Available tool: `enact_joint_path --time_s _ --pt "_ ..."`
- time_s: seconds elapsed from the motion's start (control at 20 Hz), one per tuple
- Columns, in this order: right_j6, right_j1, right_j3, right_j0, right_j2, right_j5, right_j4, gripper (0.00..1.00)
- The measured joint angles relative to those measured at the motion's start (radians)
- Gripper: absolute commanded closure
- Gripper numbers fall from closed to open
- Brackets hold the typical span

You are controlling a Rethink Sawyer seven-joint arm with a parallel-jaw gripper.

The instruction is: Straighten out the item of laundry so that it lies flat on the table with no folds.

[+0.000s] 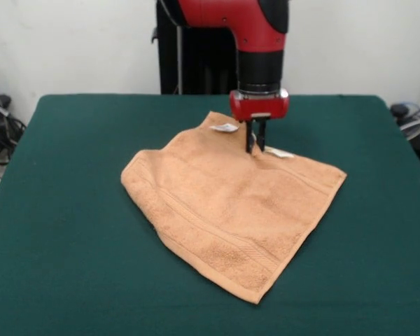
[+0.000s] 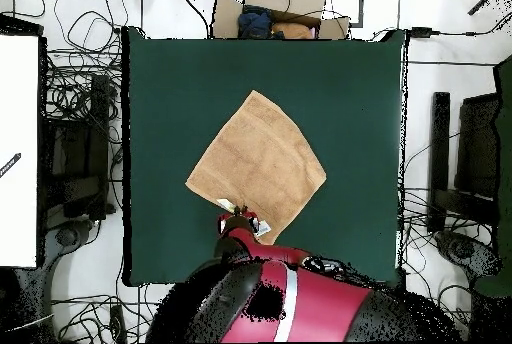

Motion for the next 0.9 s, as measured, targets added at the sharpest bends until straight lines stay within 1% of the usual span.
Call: enact_joint_path --time_s 0.5,0.7,0.8,0.9 --pt "0.014 -0.002 0.048 0.042 -0.004 -0.056 0.157 1.00" --pt "0.034 -0.010 0.084 0.084 -0.002 -0.068 0.220 1.00" --pt "0.041 -0.013 0.098 0.099 -0.001 -0.068 0.238 1.00" --pt "0.063 -0.020 0.131 0.131 0.005 -0.068 0.266 1.00"
